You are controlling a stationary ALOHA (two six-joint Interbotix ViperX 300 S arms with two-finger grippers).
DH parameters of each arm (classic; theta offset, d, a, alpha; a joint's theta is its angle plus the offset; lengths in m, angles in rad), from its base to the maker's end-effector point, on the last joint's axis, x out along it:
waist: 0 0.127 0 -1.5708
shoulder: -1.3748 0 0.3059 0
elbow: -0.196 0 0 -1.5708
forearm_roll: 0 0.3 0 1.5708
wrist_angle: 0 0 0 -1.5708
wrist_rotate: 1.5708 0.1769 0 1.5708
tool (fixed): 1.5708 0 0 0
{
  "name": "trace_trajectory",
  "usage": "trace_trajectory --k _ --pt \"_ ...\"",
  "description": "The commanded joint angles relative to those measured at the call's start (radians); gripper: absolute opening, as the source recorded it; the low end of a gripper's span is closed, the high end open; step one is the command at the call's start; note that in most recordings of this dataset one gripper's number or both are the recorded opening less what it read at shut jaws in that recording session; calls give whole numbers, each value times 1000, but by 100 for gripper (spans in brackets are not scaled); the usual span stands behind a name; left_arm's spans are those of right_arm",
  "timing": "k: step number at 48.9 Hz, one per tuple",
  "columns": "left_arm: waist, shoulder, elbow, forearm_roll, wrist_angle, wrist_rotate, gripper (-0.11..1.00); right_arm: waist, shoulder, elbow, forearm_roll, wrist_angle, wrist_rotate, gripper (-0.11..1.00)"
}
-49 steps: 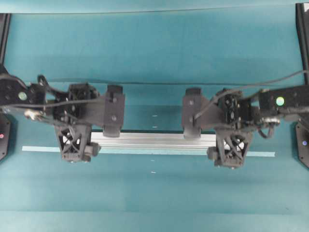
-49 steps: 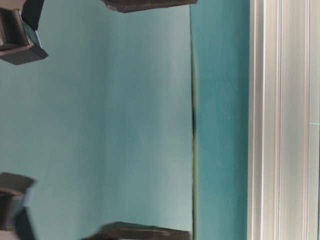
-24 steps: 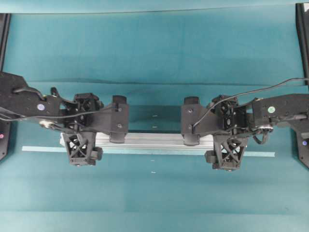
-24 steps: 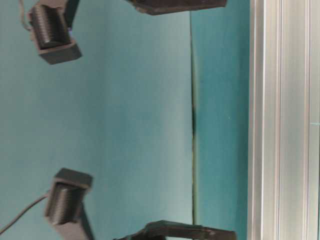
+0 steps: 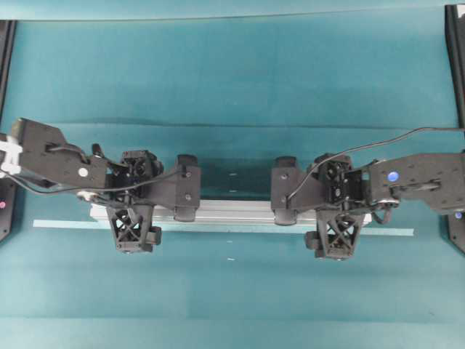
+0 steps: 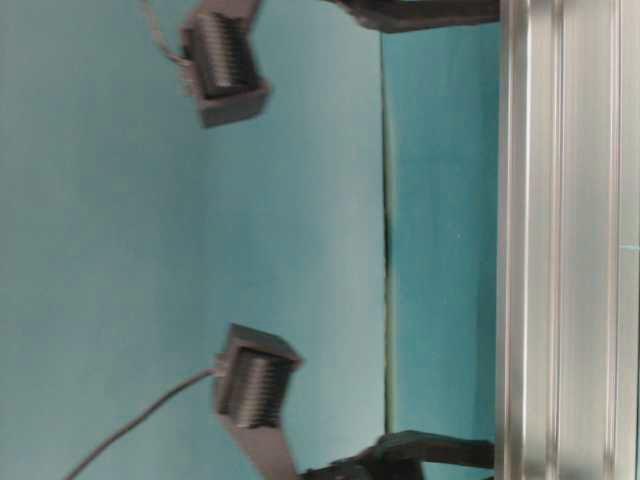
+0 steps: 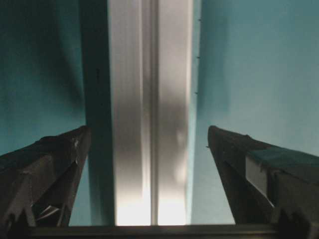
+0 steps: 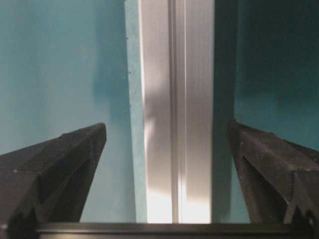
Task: Lift the metal rail with both hands and move it towards you.
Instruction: 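Close both grippers on the rail ends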
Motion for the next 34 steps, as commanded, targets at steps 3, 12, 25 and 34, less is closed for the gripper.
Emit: trace_trajectory --k 3,12,25,34 --pt "6 15 2 5 -34 -2 99 3 29 5 -2 -41 2 100" --pt "8 17 5 5 -48 -2 99 2 40 8 -2 -57 2 100" --pt "6 18 15 5 -61 -2 98 -5 41 9 -2 -72 2 100" --pt "6 18 17 5 -61 -2 98 -8 41 11 -2 -74 2 100"
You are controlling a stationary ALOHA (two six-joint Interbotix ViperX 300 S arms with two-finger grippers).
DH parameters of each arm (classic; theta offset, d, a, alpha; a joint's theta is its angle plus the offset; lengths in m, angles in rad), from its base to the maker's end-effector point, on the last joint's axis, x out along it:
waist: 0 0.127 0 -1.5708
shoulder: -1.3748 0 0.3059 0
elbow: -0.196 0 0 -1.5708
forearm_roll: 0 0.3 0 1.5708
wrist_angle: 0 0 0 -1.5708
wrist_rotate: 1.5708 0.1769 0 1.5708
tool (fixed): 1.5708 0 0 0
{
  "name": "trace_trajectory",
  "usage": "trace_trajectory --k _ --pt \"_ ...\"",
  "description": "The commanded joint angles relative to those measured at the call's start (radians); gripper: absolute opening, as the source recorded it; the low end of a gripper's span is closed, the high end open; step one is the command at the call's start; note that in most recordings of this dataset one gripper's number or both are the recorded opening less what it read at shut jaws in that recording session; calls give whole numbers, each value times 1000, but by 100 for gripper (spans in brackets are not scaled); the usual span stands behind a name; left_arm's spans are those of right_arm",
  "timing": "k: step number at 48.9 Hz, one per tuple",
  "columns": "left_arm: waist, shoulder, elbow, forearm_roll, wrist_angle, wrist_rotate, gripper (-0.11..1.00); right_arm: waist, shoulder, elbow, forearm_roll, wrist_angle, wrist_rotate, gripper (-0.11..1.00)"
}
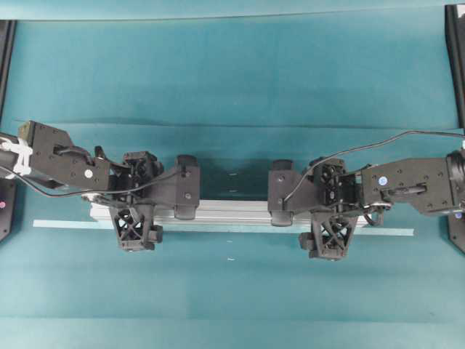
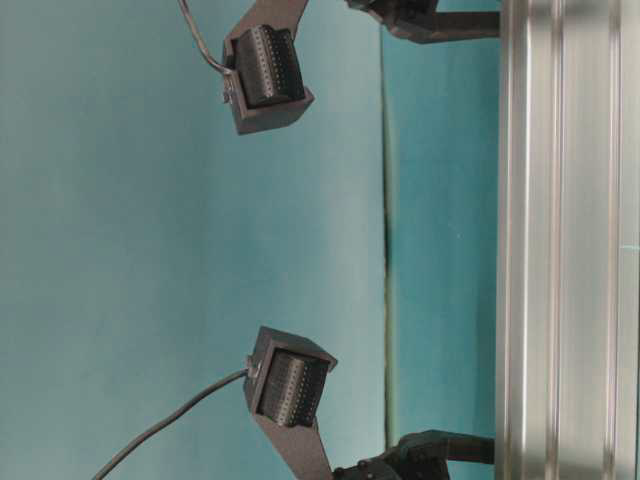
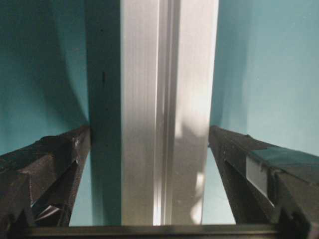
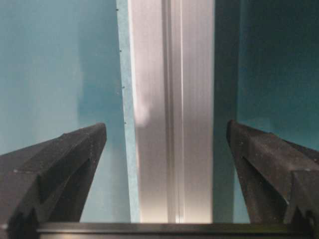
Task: Lift the metal rail with both hands and move it towards you.
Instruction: 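Close both grippers on the rail ends, then lift the rail upward with both grippers, keeping it level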
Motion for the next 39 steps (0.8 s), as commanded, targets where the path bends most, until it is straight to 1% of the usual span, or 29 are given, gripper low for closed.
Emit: trace_trajectory --k 1,13,17,19,23,26,31,32,33,34,39 --pt "-3 -5 -3 5 -5 -2 98 -2 5 -3 -2 -6 2 100" --pt "-5 -3 -11 5 -5 0 97 -2 6 -3 -2 5 0 100" --pt "-8 -5 -9 5 -8 0 94 -2 8 -3 -2 17 0 98" --pt "-11 -5 -8 5 -11 0 92 -2 8 -3 -2 21 -2 95" --pt "-20 -5 -5 5 -25 0 79 -2 8 -3 -2 29 0 85" --pt "-25 -5 -5 5 -31 2 65 -2 8 -3 -2 31 3 71" --pt "-23 -6 -3 5 -31 6 37 -5 6 -3 -2 17 3 44" --pt "-25 -6 -3 5 -31 11 33 -6 8 -5 0 12 3 40" --pt "-25 -5 -3 5 -31 11 29 -6 8 -3 0 8 2 39" --pt "-25 -5 -5 5 -32 11 28 -6 8 -5 0 3 2 39" --pt "-25 -6 -3 5 -34 12 28 -8 8 -5 3 -2 2 39"
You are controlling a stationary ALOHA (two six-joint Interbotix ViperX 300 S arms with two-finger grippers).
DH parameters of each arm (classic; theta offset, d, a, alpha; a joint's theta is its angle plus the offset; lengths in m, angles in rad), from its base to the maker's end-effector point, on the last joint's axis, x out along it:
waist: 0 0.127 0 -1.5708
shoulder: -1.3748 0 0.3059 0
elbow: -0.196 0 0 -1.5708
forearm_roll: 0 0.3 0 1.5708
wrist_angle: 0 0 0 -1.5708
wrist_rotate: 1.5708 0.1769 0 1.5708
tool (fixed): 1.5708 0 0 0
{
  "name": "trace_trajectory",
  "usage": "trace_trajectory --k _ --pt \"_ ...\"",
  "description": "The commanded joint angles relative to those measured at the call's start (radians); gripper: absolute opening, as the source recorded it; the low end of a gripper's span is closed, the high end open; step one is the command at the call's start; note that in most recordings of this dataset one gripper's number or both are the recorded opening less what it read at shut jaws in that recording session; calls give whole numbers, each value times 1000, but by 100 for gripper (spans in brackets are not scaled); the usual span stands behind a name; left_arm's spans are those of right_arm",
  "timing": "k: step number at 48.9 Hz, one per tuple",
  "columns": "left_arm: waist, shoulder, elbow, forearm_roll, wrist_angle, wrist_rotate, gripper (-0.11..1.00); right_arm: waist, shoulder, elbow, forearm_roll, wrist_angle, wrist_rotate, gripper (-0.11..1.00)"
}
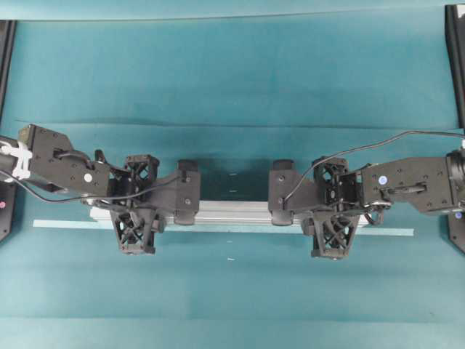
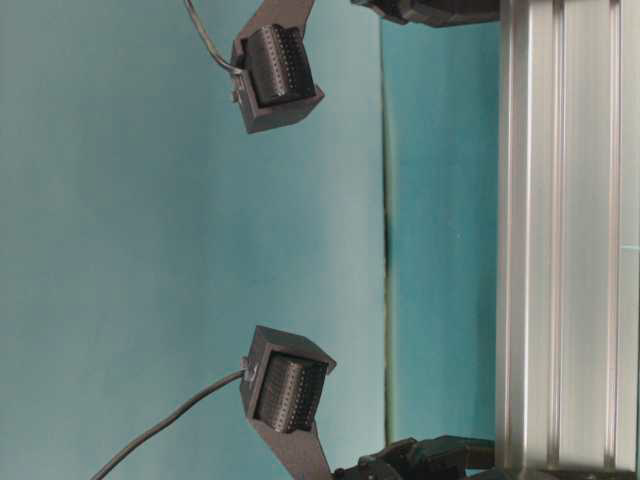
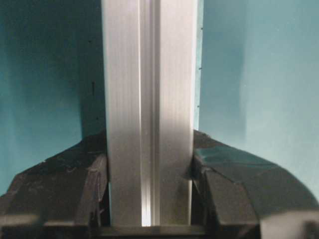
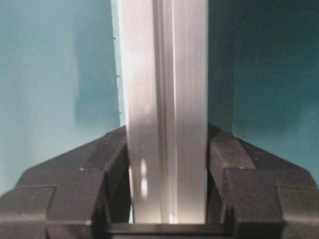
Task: Lift the metal rail with both hands and move it towards you.
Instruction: 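Lift the rail upward with both grippers, keeping it level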
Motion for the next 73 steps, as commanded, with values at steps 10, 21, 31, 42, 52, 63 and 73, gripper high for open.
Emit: trace_trajectory --k 10,21,31,42,52,63,73 --pt "-5 -8 -3 2 -8 5 28 -5 6 -3 5 3 3 39" --pt "-3 -8 -3 2 -11 5 28 -14 6 -5 6 5 5 39" --pt "-3 -74 -28 2 67 6 28 -23 -28 -29 15 64 6 39" --pt "-6 -190 -104 2 239 0 28 -31 -124 -143 35 311 8 39" --pt "-6 -264 -187 2 399 -5 28 -35 -190 -262 35 518 20 39" --pt "-6 -327 -299 2 558 -6 28 -35 -222 -394 35 699 74 39" --pt "-6 -348 -408 2 669 -15 28 -35 -224 -509 37 833 135 39"
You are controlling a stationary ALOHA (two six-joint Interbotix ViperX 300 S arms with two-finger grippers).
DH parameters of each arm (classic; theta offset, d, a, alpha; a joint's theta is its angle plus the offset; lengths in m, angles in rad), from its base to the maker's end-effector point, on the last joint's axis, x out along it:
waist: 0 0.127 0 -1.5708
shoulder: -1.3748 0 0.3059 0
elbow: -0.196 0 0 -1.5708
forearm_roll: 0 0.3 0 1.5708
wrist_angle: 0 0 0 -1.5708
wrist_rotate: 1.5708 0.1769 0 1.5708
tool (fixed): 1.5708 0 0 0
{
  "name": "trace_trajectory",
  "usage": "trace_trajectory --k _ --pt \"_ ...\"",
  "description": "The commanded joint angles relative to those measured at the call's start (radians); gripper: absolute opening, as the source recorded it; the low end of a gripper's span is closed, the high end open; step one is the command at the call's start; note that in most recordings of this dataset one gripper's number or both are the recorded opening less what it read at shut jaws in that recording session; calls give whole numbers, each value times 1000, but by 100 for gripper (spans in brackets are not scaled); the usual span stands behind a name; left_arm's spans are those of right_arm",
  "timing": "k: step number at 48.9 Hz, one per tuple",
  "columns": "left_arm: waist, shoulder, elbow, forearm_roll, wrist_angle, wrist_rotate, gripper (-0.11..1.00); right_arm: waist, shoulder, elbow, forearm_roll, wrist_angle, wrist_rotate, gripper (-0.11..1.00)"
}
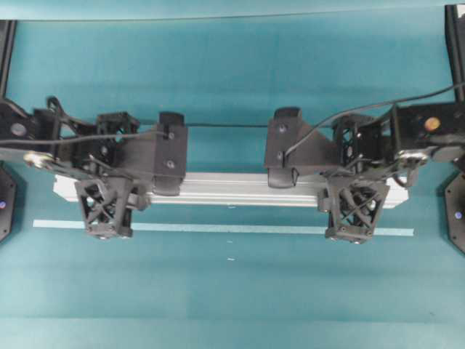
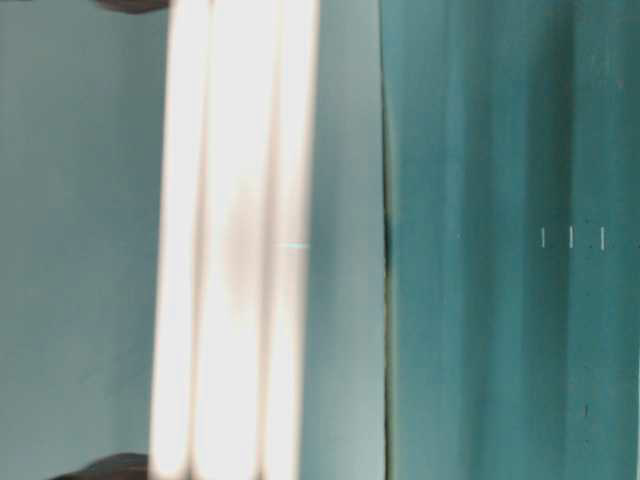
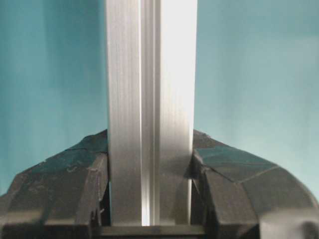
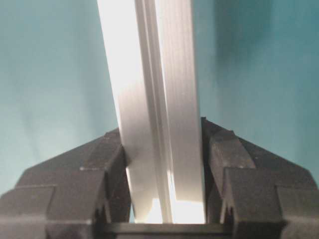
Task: Lift the metal rail with both hands and move it towards you.
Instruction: 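Lift the rail upward with both grippers, keeping it level, then lower the held rail back down onto the table with both grippers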
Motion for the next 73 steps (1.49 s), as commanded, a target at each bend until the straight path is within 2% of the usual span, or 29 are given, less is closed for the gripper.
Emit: trace_trajectory --k 1,16,31,42,53,73 --pt "-6 -34 -83 2 43 -12 28 -11 -12 -67 5 57 58 39" --pt "-6 -21 -252 2 222 -52 28 -11 -11 -252 6 227 91 39" --pt "-6 -18 -365 2 307 -54 28 -9 0 -396 6 390 127 39" --pt "-6 -6 -462 2 380 -58 28 -11 0 -472 5 403 127 39" --pt "-6 2 -541 2 390 -71 28 -6 3 -540 5 419 129 39" --pt "-3 -3 -543 2 391 -75 28 0 6 -548 6 417 129 39"
